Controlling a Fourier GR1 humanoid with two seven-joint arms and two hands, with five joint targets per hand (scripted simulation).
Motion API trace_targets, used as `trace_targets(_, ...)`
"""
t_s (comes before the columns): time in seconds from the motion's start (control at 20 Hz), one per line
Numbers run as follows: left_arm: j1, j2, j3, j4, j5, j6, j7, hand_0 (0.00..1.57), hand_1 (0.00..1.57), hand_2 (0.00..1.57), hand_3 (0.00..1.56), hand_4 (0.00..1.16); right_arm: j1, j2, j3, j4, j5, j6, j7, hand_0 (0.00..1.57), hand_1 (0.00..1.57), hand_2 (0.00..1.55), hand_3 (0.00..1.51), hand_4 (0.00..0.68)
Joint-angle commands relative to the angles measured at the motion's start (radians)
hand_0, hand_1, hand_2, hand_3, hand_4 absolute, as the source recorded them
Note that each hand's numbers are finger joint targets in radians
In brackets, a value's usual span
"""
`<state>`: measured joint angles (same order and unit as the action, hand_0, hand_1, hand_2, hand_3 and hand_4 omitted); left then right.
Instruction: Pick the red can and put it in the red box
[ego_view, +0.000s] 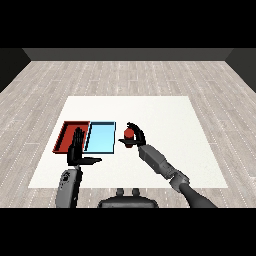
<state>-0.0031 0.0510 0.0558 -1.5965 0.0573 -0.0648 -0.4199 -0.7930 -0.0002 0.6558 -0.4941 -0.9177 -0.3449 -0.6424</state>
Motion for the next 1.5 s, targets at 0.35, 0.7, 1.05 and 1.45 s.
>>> trace_targets(0.35,-0.053,-0.003,0.003,0.020,0.005,0.007,0.030,0.00,0.00,0.00,0.00,0.00,-0.040,0.000,0.081,-0.041,-0.026,-0.186,0.144,1.57,1.57,1.48,1.43,0.575)
trace_targets(0.7,0.008,-0.013,-0.007,0.013,-0.026,0.020,-0.035,0.00,0.00,0.00,0.00,0.00,-0.040,0.000,0.062,0.042,-0.036,-0.119,0.082,1.57,1.57,1.49,1.43,0.581)
trace_targets(1.05,-0.015,0.002,-0.009,0.001,-0.035,0.023,-0.002,0.00,0.00,0.00,0.00,0.00,-0.043,0.000,-0.015,-0.002,0.070,-0.142,0.067,1.57,1.57,1.48,1.41,0.590)
trace_targets(1.45,-0.017,-0.022,-0.055,0.017,-0.065,0.024,-0.018,0.00,0.00,0.00,0.00,0.00,0.089,-0.150,0.000,-0.378,0.188,-0.265,0.140,1.57,1.57,1.47,1.40,0.595)
